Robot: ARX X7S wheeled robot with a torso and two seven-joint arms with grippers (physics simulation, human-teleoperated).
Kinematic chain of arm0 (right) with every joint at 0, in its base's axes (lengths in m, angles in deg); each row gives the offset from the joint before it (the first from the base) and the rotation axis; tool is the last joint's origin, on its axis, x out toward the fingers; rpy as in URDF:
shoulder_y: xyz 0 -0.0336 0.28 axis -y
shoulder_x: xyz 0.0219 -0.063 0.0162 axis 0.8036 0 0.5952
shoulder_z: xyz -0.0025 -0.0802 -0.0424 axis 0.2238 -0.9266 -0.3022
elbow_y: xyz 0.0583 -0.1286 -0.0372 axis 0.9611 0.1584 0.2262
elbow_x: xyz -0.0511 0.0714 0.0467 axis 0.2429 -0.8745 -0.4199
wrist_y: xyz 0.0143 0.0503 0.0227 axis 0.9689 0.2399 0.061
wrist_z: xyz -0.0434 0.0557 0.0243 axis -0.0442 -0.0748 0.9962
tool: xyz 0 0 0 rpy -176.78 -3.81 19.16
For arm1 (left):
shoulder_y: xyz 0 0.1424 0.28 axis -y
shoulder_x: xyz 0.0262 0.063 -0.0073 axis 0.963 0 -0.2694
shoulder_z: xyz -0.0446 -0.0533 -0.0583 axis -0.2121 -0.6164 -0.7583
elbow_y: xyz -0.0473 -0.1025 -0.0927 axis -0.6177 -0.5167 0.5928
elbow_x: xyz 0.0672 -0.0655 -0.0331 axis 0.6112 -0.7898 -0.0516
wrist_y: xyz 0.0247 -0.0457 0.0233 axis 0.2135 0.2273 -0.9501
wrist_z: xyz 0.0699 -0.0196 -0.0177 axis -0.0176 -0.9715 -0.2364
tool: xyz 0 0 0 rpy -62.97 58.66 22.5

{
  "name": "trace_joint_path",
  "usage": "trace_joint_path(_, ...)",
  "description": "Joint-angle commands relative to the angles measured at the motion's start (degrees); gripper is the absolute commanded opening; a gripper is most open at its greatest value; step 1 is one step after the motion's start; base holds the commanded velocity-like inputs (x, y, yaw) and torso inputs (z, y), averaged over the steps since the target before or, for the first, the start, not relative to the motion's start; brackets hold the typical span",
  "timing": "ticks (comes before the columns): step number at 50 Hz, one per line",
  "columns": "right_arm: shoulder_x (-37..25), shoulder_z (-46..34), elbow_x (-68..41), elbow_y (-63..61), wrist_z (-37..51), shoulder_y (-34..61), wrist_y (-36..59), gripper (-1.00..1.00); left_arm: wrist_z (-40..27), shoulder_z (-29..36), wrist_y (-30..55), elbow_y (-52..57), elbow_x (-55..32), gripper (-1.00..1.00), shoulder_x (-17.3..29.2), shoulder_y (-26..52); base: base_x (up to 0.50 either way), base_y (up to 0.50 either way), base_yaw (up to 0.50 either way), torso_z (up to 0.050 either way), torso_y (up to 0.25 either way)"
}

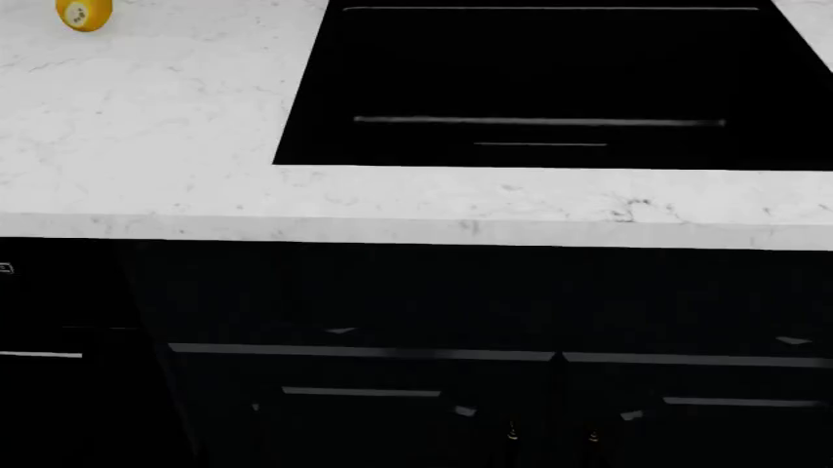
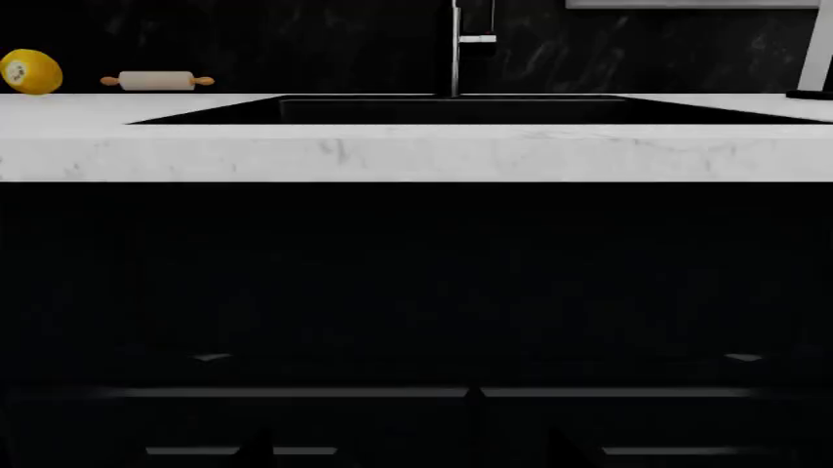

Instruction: Open the dishwasher door

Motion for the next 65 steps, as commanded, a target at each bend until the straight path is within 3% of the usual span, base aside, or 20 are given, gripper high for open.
trace_joint_path(1, -0.9, -1.1, -0.9, 0.4, 1.1, 0.2, -0.2, 1.0, -1.7, 1.7, 0.0, 0.0, -1.5, 1.0, 1.5, 0.0, 0.0, 0.0, 0.0, 0.0, 0.0)
trace_joint_path(14, -3.0, -4.4, -2.0, -0.1, 3.5, -0.2, -0.1, 1.0, -3.3, 3.2, -0.4, 0.1, -4.0, 1.0, 3.2, 0.2, 0.0, 0.0, 0.0, 0.0, 0.0)
trace_joint_path(49, -5.4, -7.2, -5.3, -2.0, 6.3, -0.4, 0.4, 1.0, -6.3, 5.8, -1.6, -1.0, -5.9, 1.0, 5.8, 0.5, 0.0, 0.5, 0.0, 0.0, 0.0)
trace_joint_path(65, -6.2, -7.5, -5.5, -3.0, 9.3, -0.3, 1.0, 1.0, -8.1, 6.1, 0.6, -0.5, -8.0, 1.0, 6.3, 1.0, 0.0, 0.0, 0.0, -0.026, 0.0)
